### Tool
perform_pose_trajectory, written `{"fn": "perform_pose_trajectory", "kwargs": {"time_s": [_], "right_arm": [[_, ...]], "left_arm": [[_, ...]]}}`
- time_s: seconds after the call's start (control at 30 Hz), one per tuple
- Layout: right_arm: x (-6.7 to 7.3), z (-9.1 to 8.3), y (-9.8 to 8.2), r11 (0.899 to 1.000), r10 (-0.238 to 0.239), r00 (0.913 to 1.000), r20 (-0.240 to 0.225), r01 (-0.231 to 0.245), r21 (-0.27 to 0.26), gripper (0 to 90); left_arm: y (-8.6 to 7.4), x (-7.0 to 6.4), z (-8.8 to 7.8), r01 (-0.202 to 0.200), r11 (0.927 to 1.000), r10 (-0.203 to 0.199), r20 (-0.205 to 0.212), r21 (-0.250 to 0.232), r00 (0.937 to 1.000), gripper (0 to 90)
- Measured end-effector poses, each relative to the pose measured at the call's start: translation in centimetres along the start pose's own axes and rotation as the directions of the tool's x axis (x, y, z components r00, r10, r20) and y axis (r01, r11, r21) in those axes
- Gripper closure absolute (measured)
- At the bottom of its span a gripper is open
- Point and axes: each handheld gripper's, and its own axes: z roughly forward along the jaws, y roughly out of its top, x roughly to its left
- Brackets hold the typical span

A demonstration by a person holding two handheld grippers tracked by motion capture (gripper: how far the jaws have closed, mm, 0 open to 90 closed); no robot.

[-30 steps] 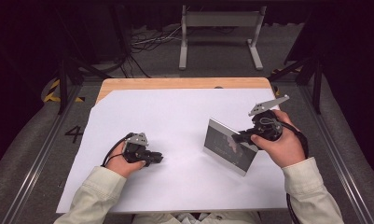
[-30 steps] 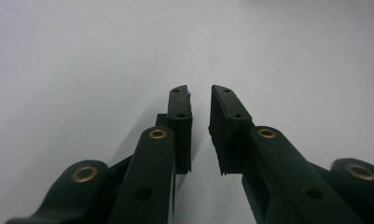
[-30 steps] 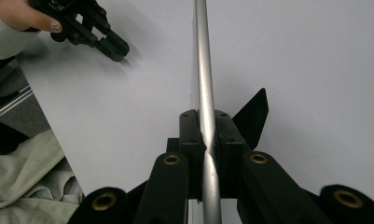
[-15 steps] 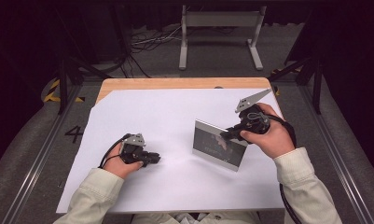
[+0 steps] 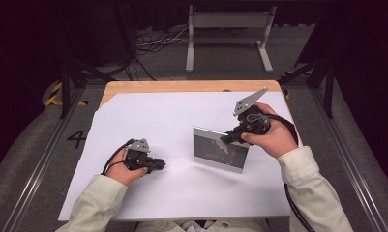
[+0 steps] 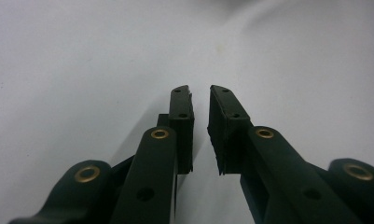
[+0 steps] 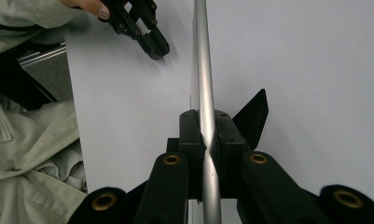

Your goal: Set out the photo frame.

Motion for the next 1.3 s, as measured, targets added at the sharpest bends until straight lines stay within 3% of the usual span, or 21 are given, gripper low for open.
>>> {"fn": "perform_pose_trajectory", "kwargs": {"time_s": [0.27, 0.53, 0.83, 1.07, 1.3], "right_arm": [[-0.6, 1.1, 0.7, 0.999, -0.047, 0.9973, -0.056, 0.048, 0.013, 84.6], [-1.3, 2.3, 1.2, 0.995, -0.094, 0.9880, -0.123, 0.096, 0.008, 84.5], [-2.1, 2.8, 0.9, 0.994, -0.110, 0.9786, -0.174, 0.113, 0.006, 84.5], [-2.7, 3.1, 0.5, 0.994, -0.102, 0.9766, -0.190, 0.107, 0.019, 84.5], [-3.1, 3.1, 0.8, 0.987, -0.142, 0.9701, -0.197, 0.153, 0.042, 84.5]], "left_arm": [[-0.8, 0.0, -0.7, 0.018, 0.9998, -0.018, -0.014, -0.005, 0.9997, 79.6], [-0.9, -0.1, -0.8, 0.023, 0.9997, -0.023, -0.020, -0.010, 0.9995, 79.5], [-0.9, 0.0, -0.8, 0.020, 0.9998, -0.020, -0.016, -0.004, 0.9997, 79.5], [-0.9, 0.0, -0.6, 0.023, 0.9997, -0.023, -0.015, -0.004, 0.9996, 79.1], [-0.8, 0.0, -0.6, 0.016, 0.9999, -0.016, -0.013, -0.004, 0.9998, 79.1]]}}
